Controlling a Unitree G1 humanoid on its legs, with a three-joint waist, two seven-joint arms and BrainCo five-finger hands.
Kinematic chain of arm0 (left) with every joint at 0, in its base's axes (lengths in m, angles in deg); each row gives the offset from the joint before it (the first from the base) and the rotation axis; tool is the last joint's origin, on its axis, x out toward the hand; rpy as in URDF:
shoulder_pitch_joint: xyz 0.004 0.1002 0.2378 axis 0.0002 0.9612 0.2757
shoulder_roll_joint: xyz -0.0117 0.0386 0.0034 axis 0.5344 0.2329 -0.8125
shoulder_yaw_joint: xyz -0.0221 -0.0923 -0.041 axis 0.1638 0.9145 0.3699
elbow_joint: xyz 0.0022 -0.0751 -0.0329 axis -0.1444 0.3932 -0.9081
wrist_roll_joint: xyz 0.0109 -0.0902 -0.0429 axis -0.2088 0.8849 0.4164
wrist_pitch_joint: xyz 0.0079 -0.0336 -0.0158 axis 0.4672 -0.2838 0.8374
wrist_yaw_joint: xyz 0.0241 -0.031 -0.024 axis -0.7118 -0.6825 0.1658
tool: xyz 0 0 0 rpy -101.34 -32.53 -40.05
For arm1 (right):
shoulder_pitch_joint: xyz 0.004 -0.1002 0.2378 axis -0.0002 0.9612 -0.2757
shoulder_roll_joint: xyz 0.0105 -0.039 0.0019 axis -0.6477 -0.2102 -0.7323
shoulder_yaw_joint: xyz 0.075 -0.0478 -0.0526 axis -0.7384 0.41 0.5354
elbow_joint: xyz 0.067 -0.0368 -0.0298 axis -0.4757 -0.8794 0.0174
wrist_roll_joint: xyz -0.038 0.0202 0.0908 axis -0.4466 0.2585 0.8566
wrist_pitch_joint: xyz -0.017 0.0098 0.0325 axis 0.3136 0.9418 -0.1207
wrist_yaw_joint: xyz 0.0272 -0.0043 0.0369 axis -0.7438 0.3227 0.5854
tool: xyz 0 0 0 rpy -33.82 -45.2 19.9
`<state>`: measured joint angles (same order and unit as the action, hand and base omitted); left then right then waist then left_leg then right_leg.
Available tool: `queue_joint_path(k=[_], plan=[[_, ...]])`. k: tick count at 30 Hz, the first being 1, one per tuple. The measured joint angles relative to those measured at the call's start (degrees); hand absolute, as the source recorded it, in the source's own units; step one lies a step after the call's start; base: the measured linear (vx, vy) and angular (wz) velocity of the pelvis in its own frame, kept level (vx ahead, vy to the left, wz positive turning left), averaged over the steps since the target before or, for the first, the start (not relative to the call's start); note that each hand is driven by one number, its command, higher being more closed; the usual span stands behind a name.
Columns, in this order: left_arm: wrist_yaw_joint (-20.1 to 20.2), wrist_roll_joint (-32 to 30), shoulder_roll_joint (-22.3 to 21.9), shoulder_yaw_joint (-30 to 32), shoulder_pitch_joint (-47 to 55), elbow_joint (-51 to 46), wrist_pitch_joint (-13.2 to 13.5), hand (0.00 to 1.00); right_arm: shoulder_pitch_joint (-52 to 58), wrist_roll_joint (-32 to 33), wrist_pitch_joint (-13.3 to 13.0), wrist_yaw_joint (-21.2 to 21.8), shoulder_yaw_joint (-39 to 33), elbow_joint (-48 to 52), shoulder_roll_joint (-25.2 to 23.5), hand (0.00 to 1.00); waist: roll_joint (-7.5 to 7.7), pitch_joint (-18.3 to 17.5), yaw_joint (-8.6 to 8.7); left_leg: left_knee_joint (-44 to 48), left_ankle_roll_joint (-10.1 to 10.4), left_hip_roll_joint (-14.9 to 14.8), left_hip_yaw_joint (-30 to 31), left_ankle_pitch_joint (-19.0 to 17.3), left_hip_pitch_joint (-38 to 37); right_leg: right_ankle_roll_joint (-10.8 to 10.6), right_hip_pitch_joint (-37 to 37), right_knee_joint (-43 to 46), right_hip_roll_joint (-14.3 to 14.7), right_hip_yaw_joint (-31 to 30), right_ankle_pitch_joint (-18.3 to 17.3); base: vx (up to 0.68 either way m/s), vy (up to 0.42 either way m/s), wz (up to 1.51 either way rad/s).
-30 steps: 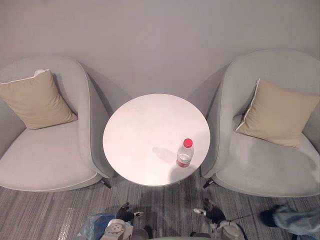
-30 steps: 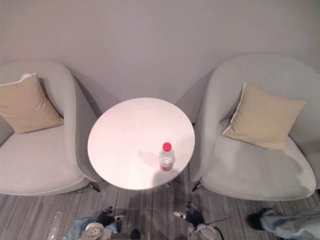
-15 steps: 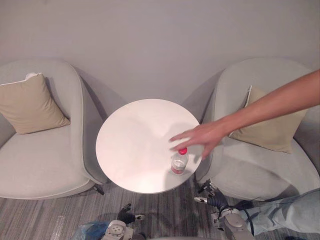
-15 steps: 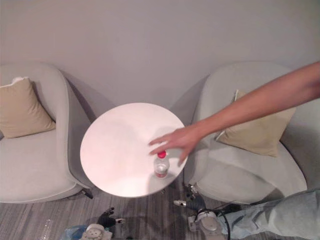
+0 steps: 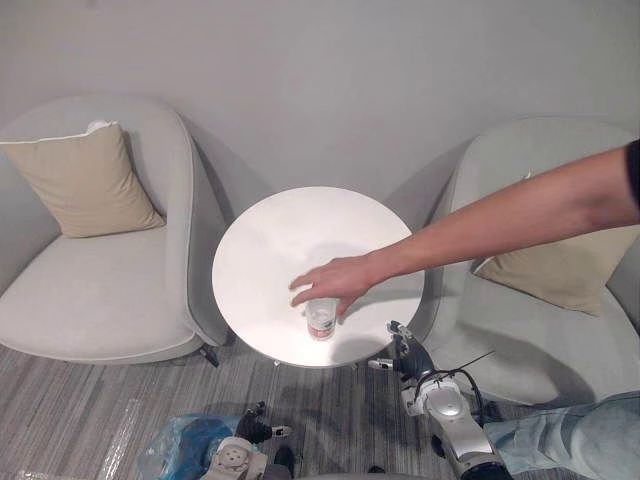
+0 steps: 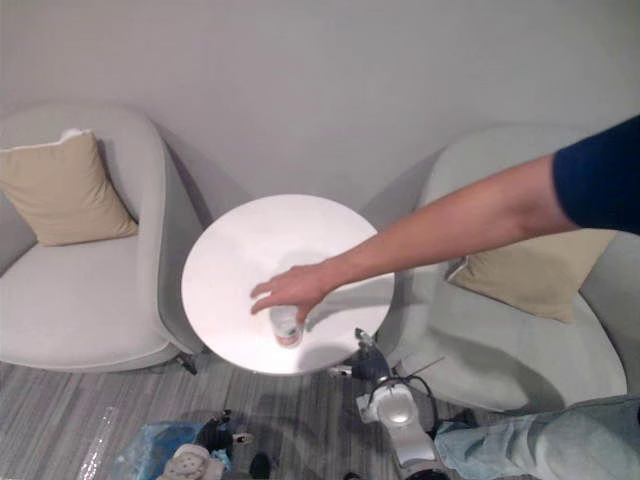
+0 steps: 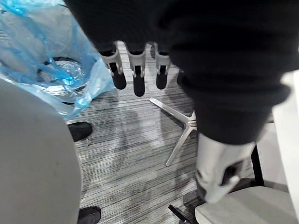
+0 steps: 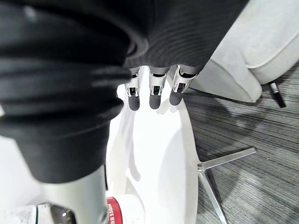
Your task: Gather rubbish on tea table into small bin, then transfer packed bag to large trash can.
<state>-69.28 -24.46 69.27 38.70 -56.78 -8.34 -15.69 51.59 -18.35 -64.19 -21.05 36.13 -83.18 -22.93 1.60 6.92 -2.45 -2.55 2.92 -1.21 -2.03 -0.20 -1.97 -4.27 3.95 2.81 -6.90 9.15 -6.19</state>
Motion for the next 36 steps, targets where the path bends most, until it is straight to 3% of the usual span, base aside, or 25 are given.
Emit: queue_joint_path(k=[9, 19, 26, 36], plan=[[0.0, -0.04, 0.02, -0.01, 0.06, -1.11, 0.0, 0.0, -2.21, -0.13, -0.1, 0.07, 0.32, -1.48, 0.2, 0.0, -0.13, 0.43, -0.35, -0.89, 0.11, 0.19, 1.25, 0.55, 0.11, -0.1, 0.19, -0.49, 0.0, 1.01, -0.06, 0.01, -0.007, 0.06], [0.03, -0.08, -0.13, -0.16, 0.07, -1.17, 0.13, 0.0, -5.23, -6.38, -0.13, 2.42, 6.34, -1.38, 3.85, 0.0, -0.66, 0.79, -0.79, -0.27, 0.1, 0.39, 3.02, 0.55, 0.79, -0.09, 1.16, -0.97, -0.06, 2.15, -0.07, -0.01, -0.009, 0.08], [-0.02, -0.05, -0.37, -0.16, 0.06, -1.31, 0.89, 0.0, -8.19, -7.0, 0.07, 3.31, 10.35, -1.5, 4.26, 0.0, -1.25, 1.21, -1.2, -0.3, 0.3, 0.49, 4.69, 0.82, 1.13, -0.12, 1.09, -0.62, -0.06, 3.42, -0.52, -0.04, -0.014, 0.11], [-0.48, 1.24, -0.3, -0.01, -0.05, -2.14, 1.04, 0.0, -12.72, -9.06, 0.42, -1.92, 10.19, -3.95, 2.48, 0.0, -1.26, 1.93, -2.49, -0.32, 0.38, 0.75, 7.24, 1.08, 2.91, -0.09, 1.05, -0.63, -0.04, 5.72, -0.61, 0.01, -0.015, 0.14]])
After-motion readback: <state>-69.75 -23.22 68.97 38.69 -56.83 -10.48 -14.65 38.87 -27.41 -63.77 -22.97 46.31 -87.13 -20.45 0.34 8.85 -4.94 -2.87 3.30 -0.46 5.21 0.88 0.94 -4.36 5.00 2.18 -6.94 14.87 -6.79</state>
